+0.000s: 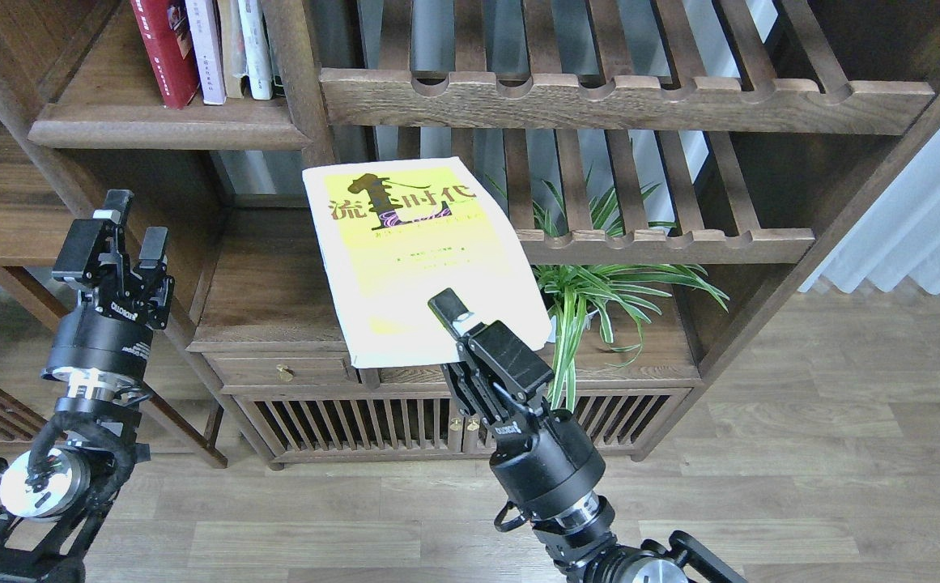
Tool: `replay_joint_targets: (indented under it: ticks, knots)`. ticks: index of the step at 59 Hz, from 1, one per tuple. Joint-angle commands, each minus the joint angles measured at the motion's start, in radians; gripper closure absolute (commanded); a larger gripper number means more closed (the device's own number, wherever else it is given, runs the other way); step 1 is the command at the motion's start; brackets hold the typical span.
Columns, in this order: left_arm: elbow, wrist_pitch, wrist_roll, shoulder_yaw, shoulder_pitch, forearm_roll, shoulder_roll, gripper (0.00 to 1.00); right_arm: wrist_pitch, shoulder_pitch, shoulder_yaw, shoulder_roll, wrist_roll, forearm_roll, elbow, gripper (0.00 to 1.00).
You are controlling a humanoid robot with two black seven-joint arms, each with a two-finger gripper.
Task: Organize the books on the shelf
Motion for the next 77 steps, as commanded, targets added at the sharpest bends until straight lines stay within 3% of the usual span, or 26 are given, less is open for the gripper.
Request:
replay_joint_targets:
  ticks: [1,11,25,37,45,52,61,71,74,77]
  knots:
    - [-0.045,0.000,0.001,0.007,0.004,0.005,0.009,0.13,-0.001,0.006,-0.001,0.000,-0.004,0.000,-0.018,0.88]
    - [-0.077,0.000,0.001,0.038,0.016,-0.016,0.075,0.13,-0.001,0.006,-0.001,0.000,-0.057,0.000,-0.035,0.88]
    - [-0.075,0.000,0.013,0.073,-0.060,0.017,0.061,0.13,0.000,0.007,0.001,0.000,-0.058,0.001,-0.047,0.87]
    - [-0.074,0.000,0.012,0.066,0.005,0.034,0.055,0.12,0.002,0.009,0.005,0.000,-0.058,0.001,-0.047,0.85]
    - [-0.063,0.000,0.009,0.064,0.024,0.033,0.081,0.06,0.017,0.009,0.019,0.000,-0.058,0.003,-0.049,0.84]
    - [-0.066,0.000,0.017,0.067,0.027,0.036,0.093,0.09,0.037,0.003,0.024,0.000,-0.058,0.003,-0.052,0.84]
    - [-0.071,0.000,0.018,0.109,0.047,0.031,0.182,0.10,0.049,-0.014,0.022,0.000,-0.060,0.001,-0.052,0.83]
    - [-0.065,0.000,0.021,0.253,0.036,0.031,0.273,0.10,0.049,-0.016,0.024,-0.003,-0.061,0.001,-0.066,0.82]
    - [-0.065,0.000,0.032,0.270,0.033,0.039,0.274,0.11,0.051,-0.019,0.024,-0.006,-0.066,0.001,-0.070,0.81]
    - [-0.057,0.000,0.075,0.273,0.030,0.060,0.273,0.11,0.052,-0.020,0.024,-0.015,-0.069,0.001,-0.070,0.80]
